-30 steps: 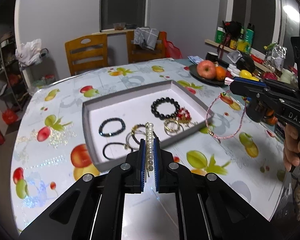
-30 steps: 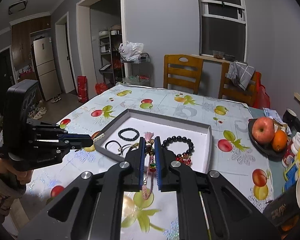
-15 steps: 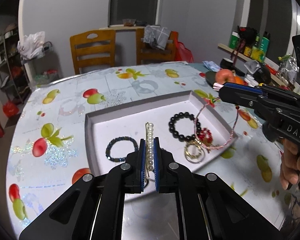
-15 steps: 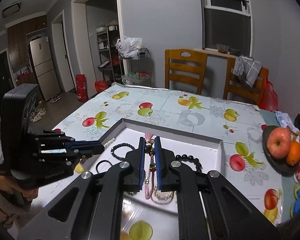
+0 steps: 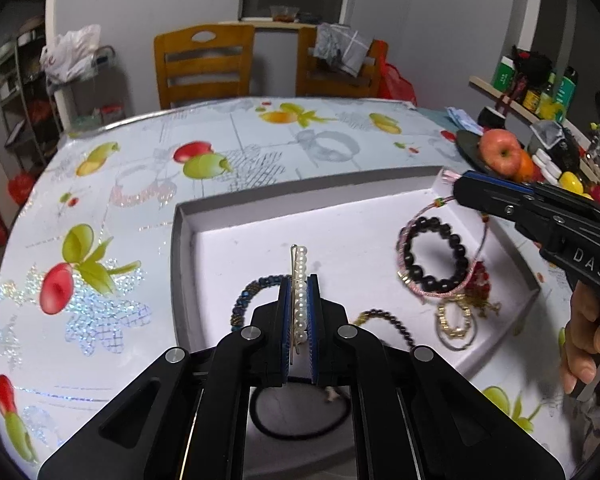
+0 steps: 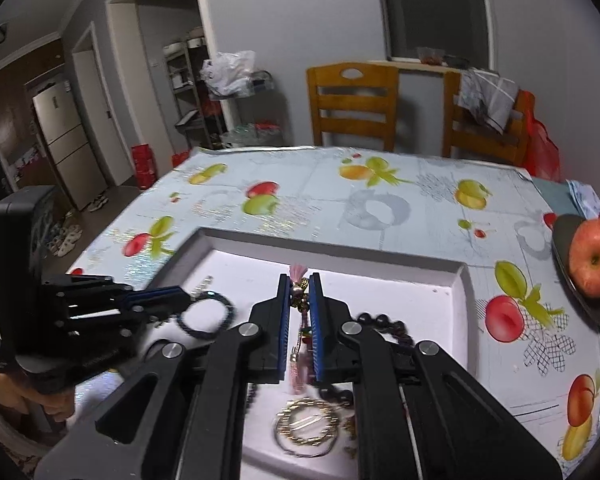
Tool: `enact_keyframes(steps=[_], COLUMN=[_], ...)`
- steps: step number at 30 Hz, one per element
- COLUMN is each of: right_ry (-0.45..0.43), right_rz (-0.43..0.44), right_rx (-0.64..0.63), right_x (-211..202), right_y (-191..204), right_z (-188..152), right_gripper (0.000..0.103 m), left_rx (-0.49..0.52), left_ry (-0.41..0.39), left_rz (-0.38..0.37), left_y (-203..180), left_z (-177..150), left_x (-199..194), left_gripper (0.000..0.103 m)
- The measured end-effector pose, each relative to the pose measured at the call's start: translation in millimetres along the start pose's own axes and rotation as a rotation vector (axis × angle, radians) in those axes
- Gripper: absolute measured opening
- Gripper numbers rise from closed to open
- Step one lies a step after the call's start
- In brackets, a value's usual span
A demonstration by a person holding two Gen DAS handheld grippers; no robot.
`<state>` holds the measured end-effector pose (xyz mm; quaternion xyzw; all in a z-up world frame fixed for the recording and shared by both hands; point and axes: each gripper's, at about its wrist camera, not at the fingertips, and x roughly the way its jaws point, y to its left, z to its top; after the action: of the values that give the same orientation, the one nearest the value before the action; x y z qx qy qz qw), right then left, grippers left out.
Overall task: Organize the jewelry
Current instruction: 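Carry the pearl clip and pink bracelet over the gray tray, then open both tools to release the clip and bracelet into the tray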
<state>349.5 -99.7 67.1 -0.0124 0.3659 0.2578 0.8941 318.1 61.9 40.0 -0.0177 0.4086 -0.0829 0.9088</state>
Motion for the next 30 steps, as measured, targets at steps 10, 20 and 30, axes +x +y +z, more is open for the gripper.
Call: enact_keyframes(steps=[10, 20, 30], right_ry=[0.036, 0.047, -0.003], right_rz=[-0.065, -0.1, -0.095], right_rx=[0.016, 0.03, 0.026], right_x=[23, 27, -5], right_y=[-27, -40, -34], right_z=[-12, -23, -31], right_gripper=[0.009, 0.021, 0.046], left_rx=[-0.006, -0.007, -0.018], left_ry=[0.052, 0.029, -0.047], left_rz=[0.018, 0.039, 0.045], left_y=[7, 4, -2], left_z=[-5, -10, -18], left_x=[25, 20, -8], left_gripper=[0.008, 0.042, 0.078])
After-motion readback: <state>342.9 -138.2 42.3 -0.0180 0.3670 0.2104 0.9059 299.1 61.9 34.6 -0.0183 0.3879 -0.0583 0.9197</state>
